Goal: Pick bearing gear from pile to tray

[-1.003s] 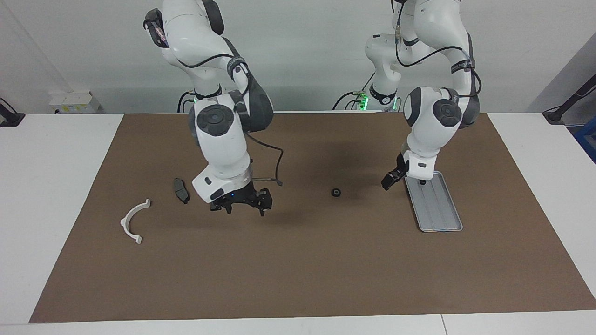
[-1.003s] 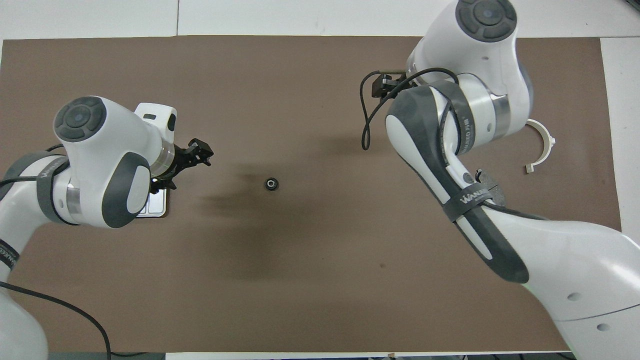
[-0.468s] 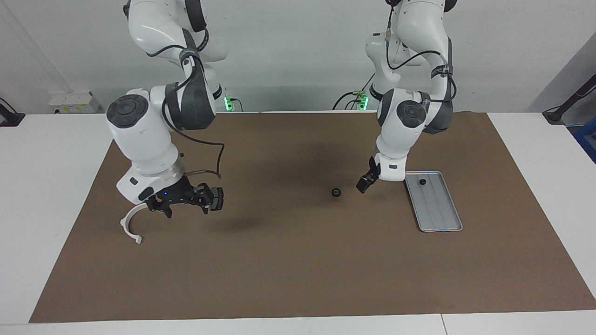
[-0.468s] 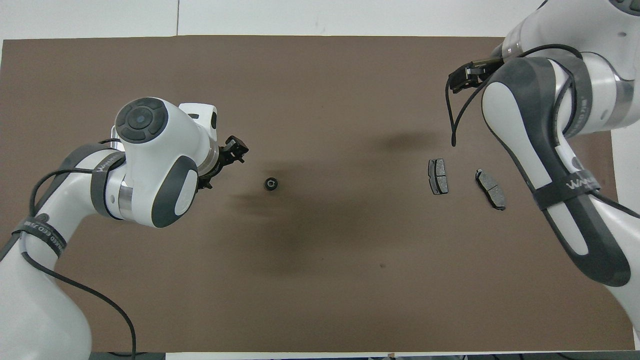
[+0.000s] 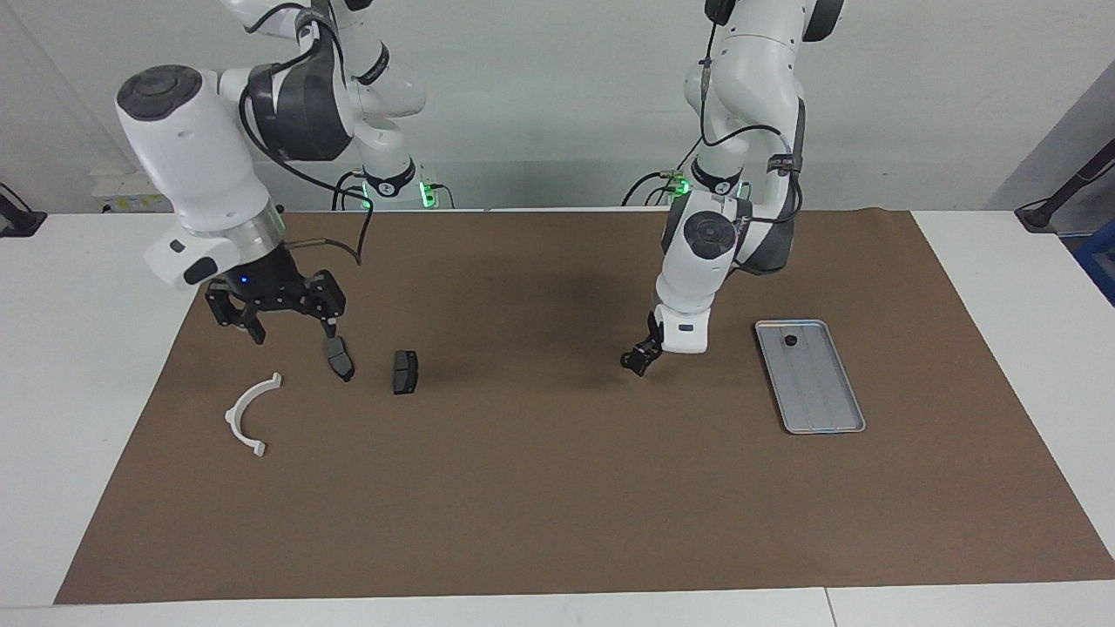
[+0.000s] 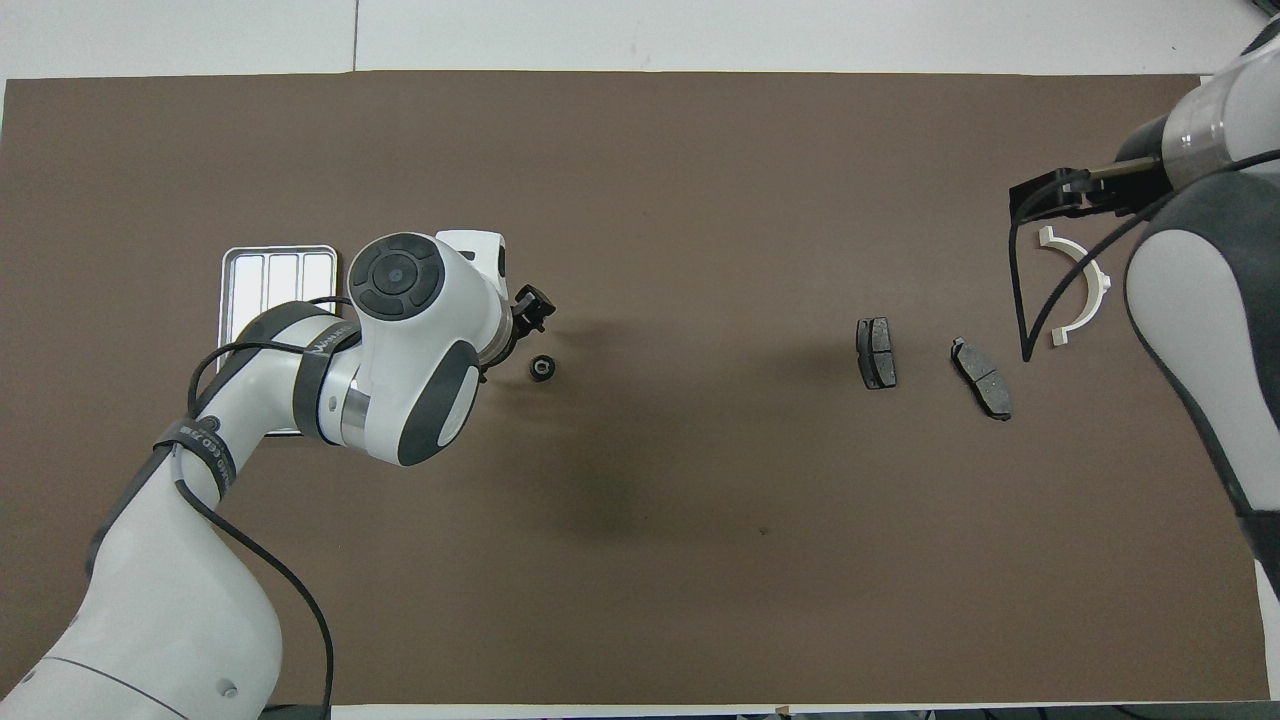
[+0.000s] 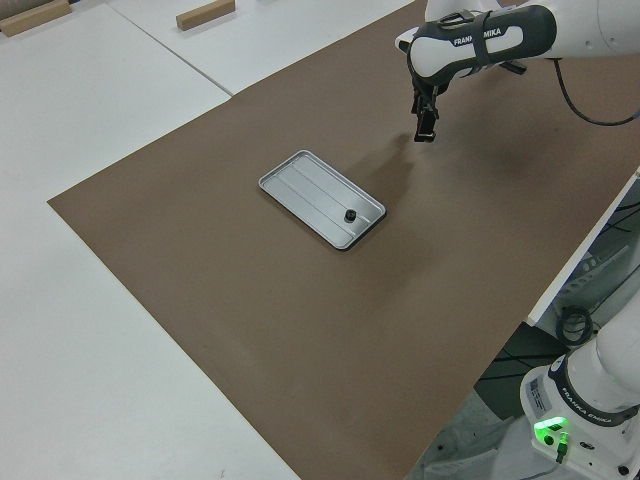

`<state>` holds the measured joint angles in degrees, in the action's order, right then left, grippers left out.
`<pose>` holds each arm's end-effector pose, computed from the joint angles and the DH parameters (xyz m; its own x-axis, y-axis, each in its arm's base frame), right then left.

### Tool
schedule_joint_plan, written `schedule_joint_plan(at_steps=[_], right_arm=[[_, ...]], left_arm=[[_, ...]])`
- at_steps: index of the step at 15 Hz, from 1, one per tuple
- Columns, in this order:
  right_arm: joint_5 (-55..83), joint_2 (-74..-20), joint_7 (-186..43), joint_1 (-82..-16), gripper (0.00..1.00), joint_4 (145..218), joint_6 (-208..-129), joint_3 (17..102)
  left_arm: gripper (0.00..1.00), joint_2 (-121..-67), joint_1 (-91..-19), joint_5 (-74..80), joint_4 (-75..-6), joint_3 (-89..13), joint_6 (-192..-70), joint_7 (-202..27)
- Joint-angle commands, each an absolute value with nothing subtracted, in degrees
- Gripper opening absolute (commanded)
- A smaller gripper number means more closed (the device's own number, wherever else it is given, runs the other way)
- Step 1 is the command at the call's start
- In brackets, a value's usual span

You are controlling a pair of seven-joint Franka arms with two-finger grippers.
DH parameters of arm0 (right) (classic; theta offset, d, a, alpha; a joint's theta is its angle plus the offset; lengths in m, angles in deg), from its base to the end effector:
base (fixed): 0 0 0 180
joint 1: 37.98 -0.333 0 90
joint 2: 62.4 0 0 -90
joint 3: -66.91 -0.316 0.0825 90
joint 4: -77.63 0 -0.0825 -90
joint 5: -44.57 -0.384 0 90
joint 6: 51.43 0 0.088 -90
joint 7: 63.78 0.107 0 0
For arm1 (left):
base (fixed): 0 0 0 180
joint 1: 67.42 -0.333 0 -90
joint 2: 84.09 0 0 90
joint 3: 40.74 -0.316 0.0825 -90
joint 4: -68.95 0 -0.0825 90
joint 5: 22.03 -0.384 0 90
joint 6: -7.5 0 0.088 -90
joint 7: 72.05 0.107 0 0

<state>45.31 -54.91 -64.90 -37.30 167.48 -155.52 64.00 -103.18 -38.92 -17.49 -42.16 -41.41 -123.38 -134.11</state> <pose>0.6140 0.0210 0.5725 0.9912 0.0601 0.1176 0.0595 -0.9982 0.0085 0.5448 -0.2900 0.3139 0.7968 0.6026 -0.0451 0.6041 -0.7961 0.0358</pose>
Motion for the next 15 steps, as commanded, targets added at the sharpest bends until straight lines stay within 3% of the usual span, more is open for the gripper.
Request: schedule_joint_plan(at_steps=[1, 9, 11, 15], right_arm=[[44.13, -62.04, -66.07, -36.31, 1.0, 172.47, -153.39, 63.57], [43.87, -65.65, -66.07, -35.68, 1.0, 170.36, -138.45, 64.09], [43.43, -65.04, -65.98, -40.23, 1.0, 169.04, -138.0, 68.64], [43.17, -64.68, -66.33, -38.33, 1.0, 169.3, -138.62, 68.23]], left_arm=[[0.91, -105.71, -37.54, -17.28, -40.74, -42.32, -125.39, -135.68], [0.73, -105.62, -35.87, -17.46, -41.53, -42.15, -125.65, -139.63], [0.72, -105.62, -35.52, -17.46, -41.61, -42.15, -125.74, -139.72], [0.57, -105.54, -35.34, -17.46, -42.31, -42.15, -126.27, -139.81]])
